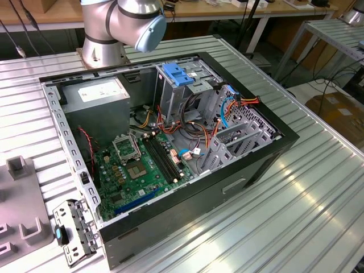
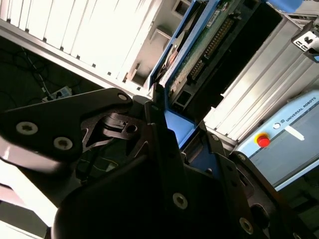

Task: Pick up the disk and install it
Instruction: 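Pick up the disk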

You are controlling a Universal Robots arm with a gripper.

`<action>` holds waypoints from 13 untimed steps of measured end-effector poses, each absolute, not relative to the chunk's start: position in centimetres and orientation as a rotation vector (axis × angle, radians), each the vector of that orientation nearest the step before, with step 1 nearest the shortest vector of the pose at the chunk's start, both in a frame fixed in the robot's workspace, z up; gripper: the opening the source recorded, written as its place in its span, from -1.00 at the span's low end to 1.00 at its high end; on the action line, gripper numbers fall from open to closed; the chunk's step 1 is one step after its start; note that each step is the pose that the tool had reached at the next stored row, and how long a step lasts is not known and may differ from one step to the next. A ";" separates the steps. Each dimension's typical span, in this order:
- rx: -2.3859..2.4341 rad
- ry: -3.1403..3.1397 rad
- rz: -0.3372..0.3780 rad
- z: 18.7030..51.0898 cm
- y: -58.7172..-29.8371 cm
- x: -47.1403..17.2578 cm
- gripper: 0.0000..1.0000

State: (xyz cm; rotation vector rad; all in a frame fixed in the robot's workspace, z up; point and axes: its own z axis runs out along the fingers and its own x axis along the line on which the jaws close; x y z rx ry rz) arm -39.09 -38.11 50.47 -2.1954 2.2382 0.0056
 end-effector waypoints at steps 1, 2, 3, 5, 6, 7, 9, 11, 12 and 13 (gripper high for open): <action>-2.196 2.238 0.006 50.5 -38.1 -38.9 -0.26; -2.196 2.238 0.006 50.5 -38.2 -38.7 -0.26; -2.196 2.238 0.006 50.5 -38.2 -38.4 -0.26; -2.196 2.238 0.006 50.5 -38.3 -37.8 -0.26; -2.196 2.238 0.006 50.5 -38.3 -37.6 -0.26; -2.196 2.238 0.006 50.5 -38.4 -37.2 -0.26; -2.196 2.238 0.006 50.5 -38.4 -36.7 -0.26; -2.196 2.238 0.006 50.5 -38.4 -36.4 -0.26; -2.196 2.239 0.006 50.5 -38.5 -36.2 -0.26; -2.196 2.238 0.006 50.5 -38.5 -36.0 -0.26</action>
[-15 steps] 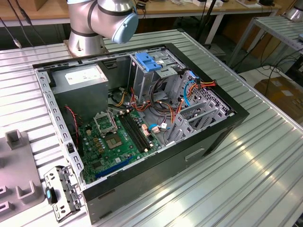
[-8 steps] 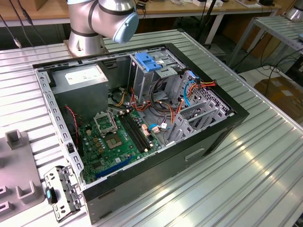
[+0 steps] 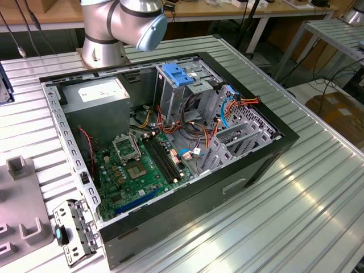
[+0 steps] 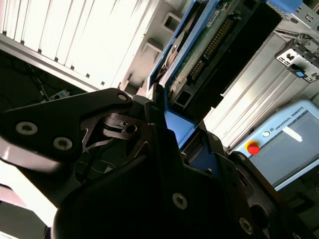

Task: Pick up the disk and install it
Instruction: 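Pick up the disk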

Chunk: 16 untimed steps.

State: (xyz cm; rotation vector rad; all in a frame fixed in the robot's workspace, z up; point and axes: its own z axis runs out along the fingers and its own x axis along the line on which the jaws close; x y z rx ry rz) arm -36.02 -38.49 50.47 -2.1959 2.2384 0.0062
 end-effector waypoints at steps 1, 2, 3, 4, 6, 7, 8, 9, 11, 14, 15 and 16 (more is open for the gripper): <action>-2.196 2.238 0.006 50.5 -38.5 -35.8 -0.26; -2.196 2.238 0.006 50.5 -38.5 -35.6 -0.26; -2.196 2.238 0.006 50.5 -38.6 -35.5 -0.26; -2.196 2.238 0.006 50.5 -38.6 -35.3 -0.26; -2.196 2.238 0.006 50.5 -38.7 -34.9 -0.26; -2.196 2.238 0.006 50.5 -38.7 -34.8 -0.26; -2.196 2.238 0.006 50.5 -38.7 -34.6 -0.26; -2.196 2.239 0.006 50.5 -38.8 -34.4 -0.26; -2.196 2.239 0.006 50.5 -38.8 -34.1 -0.26; -2.196 2.239 0.006 50.5 -38.9 -33.6 -0.26; -2.196 2.238 0.006 50.5 -38.9 -33.5 -0.26; -2.196 2.238 0.006 50.5 -38.9 -33.3 -0.26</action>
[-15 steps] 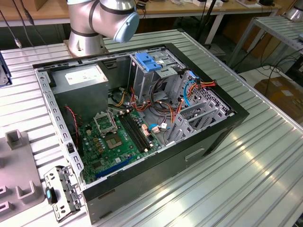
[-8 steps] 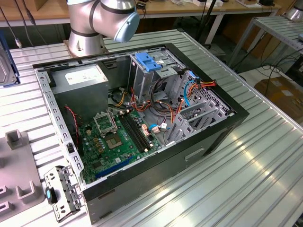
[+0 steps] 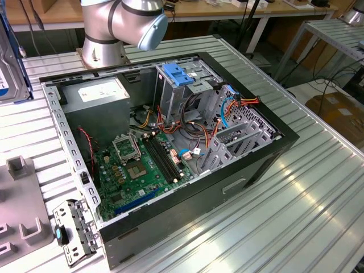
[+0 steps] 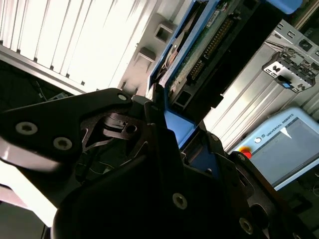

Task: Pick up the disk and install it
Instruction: 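Pick up the disk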

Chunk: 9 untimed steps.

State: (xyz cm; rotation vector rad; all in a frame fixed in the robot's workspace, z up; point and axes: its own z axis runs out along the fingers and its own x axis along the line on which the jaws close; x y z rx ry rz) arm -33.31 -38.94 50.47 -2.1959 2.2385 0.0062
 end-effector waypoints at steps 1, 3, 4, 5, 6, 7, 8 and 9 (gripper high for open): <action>-2.196 2.238 0.006 50.5 -39.0 -33.1 -0.26; -2.196 2.238 0.006 50.5 -39.0 -32.8 -0.26; -2.196 2.238 0.006 50.5 -39.0 -32.6 -0.26; -2.196 2.239 0.006 50.5 -39.1 -32.4 -0.26; -2.196 2.239 0.006 50.5 -39.1 -32.3 -0.26; -2.196 2.238 0.006 50.5 -39.1 -32.1 -0.26; -2.196 2.239 0.006 50.5 -39.1 -31.8 -0.26; -2.196 2.239 0.006 50.5 -39.2 -31.7 -0.26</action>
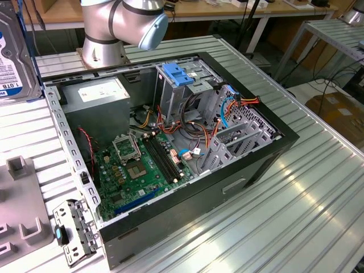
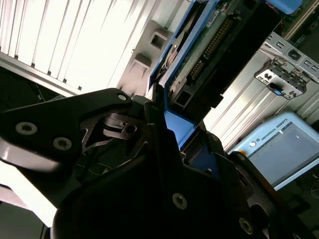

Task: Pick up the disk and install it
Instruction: 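Pick up the disk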

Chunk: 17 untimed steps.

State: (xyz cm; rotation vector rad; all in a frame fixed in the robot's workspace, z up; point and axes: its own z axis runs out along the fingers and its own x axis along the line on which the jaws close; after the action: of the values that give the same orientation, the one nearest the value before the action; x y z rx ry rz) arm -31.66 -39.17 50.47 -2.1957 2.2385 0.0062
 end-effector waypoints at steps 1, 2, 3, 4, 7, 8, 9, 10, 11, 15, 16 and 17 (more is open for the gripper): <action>-2.196 2.238 0.006 50.5 -39.2 -31.5 -0.26; -2.196 2.238 0.006 50.5 -39.2 -31.4 -0.26; -2.196 2.238 0.006 50.5 -39.2 -31.2 -0.26; -2.196 2.239 0.006 50.5 -39.3 -31.0 -0.26; -2.196 2.238 0.006 50.5 -39.4 -30.3 -0.26; -2.196 2.238 0.006 50.5 -39.4 -30.1 -0.26; -2.196 2.239 0.006 50.5 -39.4 -29.8 -0.26; -2.196 2.239 0.006 50.5 -39.5 -29.5 -0.26; -2.196 2.239 0.006 50.5 -39.6 -29.3 -0.26; -2.196 2.239 0.006 50.5 -40.1 -28.5 -0.26; -2.196 2.239 0.006 50.5 -40.3 -28.3 -0.26; -2.196 2.239 0.006 50.5 -40.4 -28.0 -0.26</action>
State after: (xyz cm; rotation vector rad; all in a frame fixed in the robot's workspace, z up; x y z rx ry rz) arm -28.03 -40.40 50.47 -2.1957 2.2386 0.0063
